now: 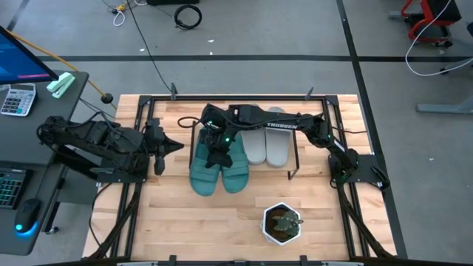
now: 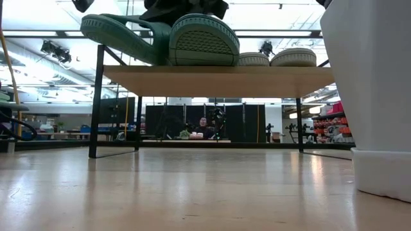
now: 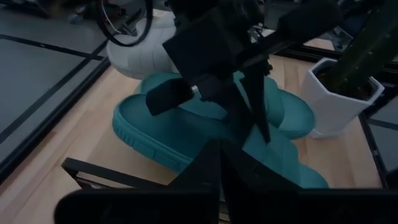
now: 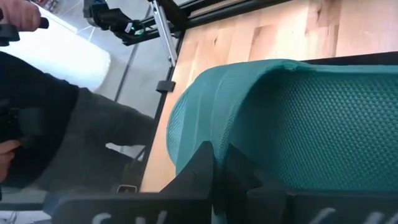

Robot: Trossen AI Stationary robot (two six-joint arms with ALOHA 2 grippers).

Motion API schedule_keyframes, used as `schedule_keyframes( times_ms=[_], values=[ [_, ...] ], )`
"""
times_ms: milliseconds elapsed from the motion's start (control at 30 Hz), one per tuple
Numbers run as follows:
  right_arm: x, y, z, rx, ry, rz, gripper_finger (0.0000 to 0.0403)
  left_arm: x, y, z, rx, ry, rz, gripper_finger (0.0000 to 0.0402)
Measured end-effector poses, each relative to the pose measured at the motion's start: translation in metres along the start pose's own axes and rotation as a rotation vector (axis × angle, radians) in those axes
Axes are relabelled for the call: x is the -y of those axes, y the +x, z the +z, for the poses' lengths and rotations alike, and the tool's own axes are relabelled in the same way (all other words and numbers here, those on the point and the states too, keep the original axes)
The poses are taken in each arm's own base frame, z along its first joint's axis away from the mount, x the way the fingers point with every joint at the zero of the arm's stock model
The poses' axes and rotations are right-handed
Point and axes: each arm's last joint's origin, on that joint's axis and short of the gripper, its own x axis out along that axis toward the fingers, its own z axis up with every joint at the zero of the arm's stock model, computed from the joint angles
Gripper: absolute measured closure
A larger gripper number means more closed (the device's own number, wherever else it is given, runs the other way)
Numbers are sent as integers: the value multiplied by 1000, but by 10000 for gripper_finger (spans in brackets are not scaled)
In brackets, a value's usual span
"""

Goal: Pick and place slides into the shelf
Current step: Put the green slide on the shelf

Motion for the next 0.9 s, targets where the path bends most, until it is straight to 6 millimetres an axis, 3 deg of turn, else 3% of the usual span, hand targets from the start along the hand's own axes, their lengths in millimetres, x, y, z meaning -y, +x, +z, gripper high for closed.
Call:
schedule_keyframes(
  times_ms=[300, 567, 900],
  values=[
    [2, -9, 2, 7, 21, -15, 388, 3, 0, -6, -90, -11, -135, 381],
    [1, -9, -1, -18, 38, 13, 388, 9, 14, -10, -173, 6, -139, 396],
    [0, -9, -4, -40, 54, 17, 387, 19, 34, -15, -261, 21, -146, 378]
  ],
)
